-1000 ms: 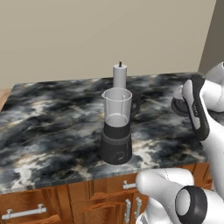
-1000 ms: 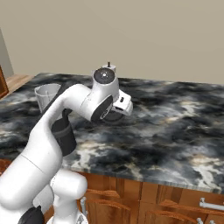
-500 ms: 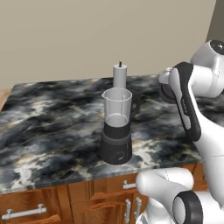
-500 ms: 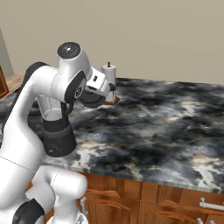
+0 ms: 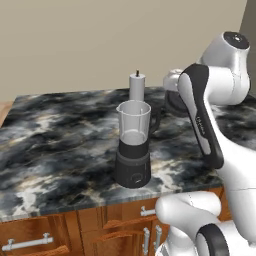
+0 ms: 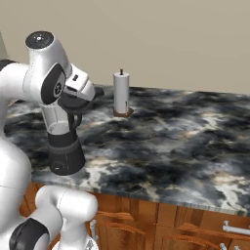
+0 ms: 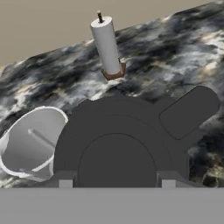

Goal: Close the lid blender by securely placing the lid on top.

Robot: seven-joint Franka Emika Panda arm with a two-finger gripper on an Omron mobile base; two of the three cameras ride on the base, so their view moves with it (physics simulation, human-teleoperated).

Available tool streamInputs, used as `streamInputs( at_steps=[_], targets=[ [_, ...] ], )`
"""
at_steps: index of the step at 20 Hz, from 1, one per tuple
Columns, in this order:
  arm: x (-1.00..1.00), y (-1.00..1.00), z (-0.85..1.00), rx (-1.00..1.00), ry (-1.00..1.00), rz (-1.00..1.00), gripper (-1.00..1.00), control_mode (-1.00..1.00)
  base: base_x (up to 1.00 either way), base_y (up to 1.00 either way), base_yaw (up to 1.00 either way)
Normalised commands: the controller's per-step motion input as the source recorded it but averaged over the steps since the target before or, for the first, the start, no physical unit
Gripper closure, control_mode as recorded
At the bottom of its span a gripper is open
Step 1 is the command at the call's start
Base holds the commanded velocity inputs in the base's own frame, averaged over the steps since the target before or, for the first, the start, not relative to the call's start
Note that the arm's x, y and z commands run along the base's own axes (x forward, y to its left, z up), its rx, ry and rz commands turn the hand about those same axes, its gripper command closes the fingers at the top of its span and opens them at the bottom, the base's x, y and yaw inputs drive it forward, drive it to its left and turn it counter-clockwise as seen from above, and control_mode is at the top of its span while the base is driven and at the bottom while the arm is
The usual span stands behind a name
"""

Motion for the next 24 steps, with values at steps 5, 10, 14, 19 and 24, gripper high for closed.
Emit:
streamInputs(
  at_steps=[5, 10, 14, 19, 24],
  targets=[
    [-0.02, 0.78, 0.15, 0.05, 0.00, 0.00, 1.00, -1.00, 0.00, 0.00, 0.00],
    [0.14, 0.57, 0.38, 0.07, 0.03, -0.06, 1.00, -1.00, 0.00, 0.00, 0.00],
    [0.41, 0.42, 0.05, 0.09, 0.20, -0.18, 1.00, -1.00, 0.00, 0.00, 0.00],
    [0.39, 0.23, -0.02, 0.06, 0.30, -0.19, 1.00, -1.00, 0.00, 0.00, 0.00],
    [0.36, 0.00, 0.00, 0.04, 0.26, -0.09, 1.00, -1.00, 0.00, 0.00, 0.00]
  ],
)
